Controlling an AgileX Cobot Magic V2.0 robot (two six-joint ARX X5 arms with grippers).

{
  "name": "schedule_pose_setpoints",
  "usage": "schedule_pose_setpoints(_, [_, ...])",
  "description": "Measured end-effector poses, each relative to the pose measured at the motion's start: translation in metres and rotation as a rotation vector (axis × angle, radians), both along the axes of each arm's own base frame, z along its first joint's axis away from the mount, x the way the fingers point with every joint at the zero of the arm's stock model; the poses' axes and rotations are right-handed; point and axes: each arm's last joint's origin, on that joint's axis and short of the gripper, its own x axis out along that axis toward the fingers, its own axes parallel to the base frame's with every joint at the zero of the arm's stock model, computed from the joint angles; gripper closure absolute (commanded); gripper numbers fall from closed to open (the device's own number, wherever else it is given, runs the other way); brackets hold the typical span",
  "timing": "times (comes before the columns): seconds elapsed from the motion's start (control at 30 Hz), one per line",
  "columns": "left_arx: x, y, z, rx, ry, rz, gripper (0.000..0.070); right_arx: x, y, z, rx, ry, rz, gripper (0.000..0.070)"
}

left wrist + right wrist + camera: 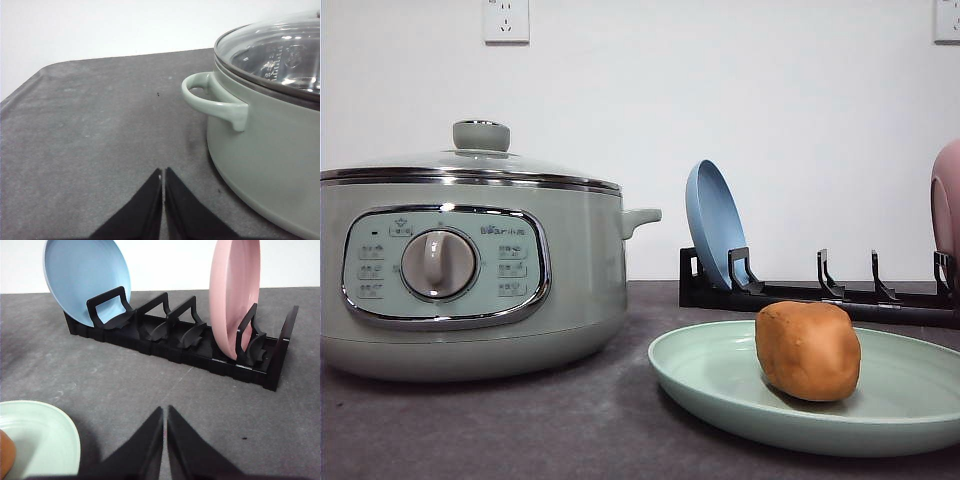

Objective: Transfer potato from steamer to green plate

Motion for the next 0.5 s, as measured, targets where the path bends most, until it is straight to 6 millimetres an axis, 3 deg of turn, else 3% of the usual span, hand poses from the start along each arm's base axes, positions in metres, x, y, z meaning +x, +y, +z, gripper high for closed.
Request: schedule_pose_setpoints(0.5, [0.0000, 0.0000, 0.0000, 0.000, 0.000, 0.000, 0.0700, 0.0000, 0.0000, 0.0000, 0.000, 0.000, 0.000, 0.0700])
